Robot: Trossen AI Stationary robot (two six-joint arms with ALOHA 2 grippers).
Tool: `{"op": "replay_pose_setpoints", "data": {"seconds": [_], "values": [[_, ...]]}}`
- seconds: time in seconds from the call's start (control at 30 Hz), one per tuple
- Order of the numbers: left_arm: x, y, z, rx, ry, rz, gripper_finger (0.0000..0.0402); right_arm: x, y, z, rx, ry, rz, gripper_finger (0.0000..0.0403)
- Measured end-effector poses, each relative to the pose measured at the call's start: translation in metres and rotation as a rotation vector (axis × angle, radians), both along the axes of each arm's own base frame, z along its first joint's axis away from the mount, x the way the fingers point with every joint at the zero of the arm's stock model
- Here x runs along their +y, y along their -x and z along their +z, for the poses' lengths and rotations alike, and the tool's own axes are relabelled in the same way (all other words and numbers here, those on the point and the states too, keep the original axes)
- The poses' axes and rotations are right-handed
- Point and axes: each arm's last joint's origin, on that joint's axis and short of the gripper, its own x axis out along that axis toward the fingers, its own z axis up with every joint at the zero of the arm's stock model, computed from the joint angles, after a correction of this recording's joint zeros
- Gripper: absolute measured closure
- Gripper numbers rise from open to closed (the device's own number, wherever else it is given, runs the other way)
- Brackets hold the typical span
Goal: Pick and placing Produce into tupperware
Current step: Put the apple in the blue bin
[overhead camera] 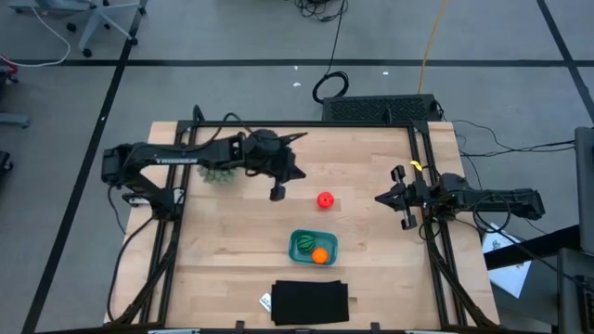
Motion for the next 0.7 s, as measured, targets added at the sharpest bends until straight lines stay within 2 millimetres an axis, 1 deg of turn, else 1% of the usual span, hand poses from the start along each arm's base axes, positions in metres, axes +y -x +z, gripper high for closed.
{"op": "replay_pose_setpoints", "data": {"seconds": [0.17, 0.37, 0.6, 0.7], "values": [[0.011, -0.022, 0.008, 0.025, 0.017, -0.024, 0.0380, 0.000, 0.000, 0.000, 0.001, 0.000, 0.000, 0.0403], [0.020, -0.044, 0.008, 0.083, 0.051, -0.052, 0.0380, 0.000, 0.000, 0.000, 0.002, -0.008, 0.001, 0.0403], [0.024, -0.061, 0.005, 0.084, 0.043, -0.070, 0.0380, 0.000, 0.000, 0.000, 0.002, -0.008, 0.002, 0.0403], [0.024, -0.067, 0.008, 0.062, 0.057, -0.119, 0.0380, 0.000, 0.000, 0.000, 0.002, -0.008, 0.001, 0.0403]]}}
